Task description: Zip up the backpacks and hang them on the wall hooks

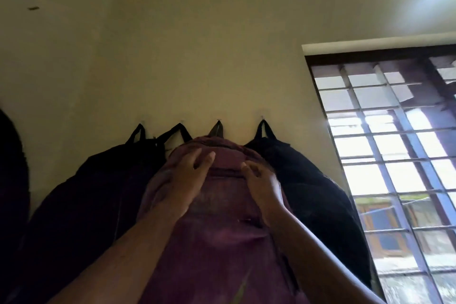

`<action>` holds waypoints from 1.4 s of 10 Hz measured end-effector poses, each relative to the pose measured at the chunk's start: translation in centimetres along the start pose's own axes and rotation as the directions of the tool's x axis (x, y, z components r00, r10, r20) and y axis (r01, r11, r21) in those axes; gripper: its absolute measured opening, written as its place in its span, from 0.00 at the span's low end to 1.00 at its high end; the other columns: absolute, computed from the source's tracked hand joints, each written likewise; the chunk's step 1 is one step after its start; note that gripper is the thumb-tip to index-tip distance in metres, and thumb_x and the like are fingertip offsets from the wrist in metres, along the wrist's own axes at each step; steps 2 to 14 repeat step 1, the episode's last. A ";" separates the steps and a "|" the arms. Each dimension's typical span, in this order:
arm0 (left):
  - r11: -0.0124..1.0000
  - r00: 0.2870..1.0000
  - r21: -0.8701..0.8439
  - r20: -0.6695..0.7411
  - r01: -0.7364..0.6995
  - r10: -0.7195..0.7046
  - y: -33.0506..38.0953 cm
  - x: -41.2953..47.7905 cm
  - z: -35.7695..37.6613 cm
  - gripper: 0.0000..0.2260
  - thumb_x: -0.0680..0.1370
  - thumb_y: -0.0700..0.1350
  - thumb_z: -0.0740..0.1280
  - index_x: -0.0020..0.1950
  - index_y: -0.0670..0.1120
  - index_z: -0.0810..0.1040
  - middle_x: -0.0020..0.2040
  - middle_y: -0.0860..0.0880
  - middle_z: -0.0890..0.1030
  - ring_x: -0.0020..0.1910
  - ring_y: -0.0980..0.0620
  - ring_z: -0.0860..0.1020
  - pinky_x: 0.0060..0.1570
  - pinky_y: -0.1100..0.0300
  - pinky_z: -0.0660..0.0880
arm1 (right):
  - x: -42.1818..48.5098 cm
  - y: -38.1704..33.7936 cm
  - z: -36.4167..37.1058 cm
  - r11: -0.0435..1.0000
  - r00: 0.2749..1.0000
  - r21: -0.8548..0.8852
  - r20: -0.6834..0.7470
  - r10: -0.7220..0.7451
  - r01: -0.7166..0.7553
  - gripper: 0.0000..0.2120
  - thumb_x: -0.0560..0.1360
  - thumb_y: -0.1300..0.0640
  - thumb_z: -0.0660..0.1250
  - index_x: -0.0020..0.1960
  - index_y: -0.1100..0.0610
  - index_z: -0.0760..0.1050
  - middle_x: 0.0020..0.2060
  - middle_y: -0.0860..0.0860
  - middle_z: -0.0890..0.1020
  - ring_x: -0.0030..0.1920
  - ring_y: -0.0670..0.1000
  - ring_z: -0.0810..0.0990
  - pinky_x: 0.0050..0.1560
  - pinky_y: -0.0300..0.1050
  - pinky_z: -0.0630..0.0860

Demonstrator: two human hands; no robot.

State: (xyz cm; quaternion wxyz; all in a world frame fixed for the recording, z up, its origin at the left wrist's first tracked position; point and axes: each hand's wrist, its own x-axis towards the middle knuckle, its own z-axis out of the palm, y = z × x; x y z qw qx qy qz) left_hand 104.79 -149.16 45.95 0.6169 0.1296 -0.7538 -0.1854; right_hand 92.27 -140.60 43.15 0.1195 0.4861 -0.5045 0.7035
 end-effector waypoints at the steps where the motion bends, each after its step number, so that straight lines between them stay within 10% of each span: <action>1: 0.970 0.982 -0.158 0.056 0.185 -0.178 2.3 -7.1 -1.3 0.15 0.80 0.52 0.58 0.61 0.46 0.76 0.57 0.53 0.75 0.59 0.56 0.73 0.60 0.60 0.64 | -5.8 0.3 -1.7 0.984 0.984 0.026 0.033 0.176 -0.177 0.15 0.76 0.44 0.61 0.57 0.49 0.79 0.53 0.49 0.82 0.54 0.49 0.78 0.59 0.47 0.73; 14: 0.970 0.982 -0.158 0.056 0.185 -0.178 2.3 -7.1 -1.3 0.15 0.80 0.52 0.58 0.61 0.46 0.76 0.57 0.53 0.75 0.59 0.56 0.73 0.60 0.60 0.64 | -5.8 0.3 -1.7 0.984 0.984 0.026 0.033 0.176 -0.177 0.15 0.76 0.44 0.61 0.57 0.49 0.79 0.53 0.49 0.82 0.54 0.49 0.78 0.59 0.47 0.73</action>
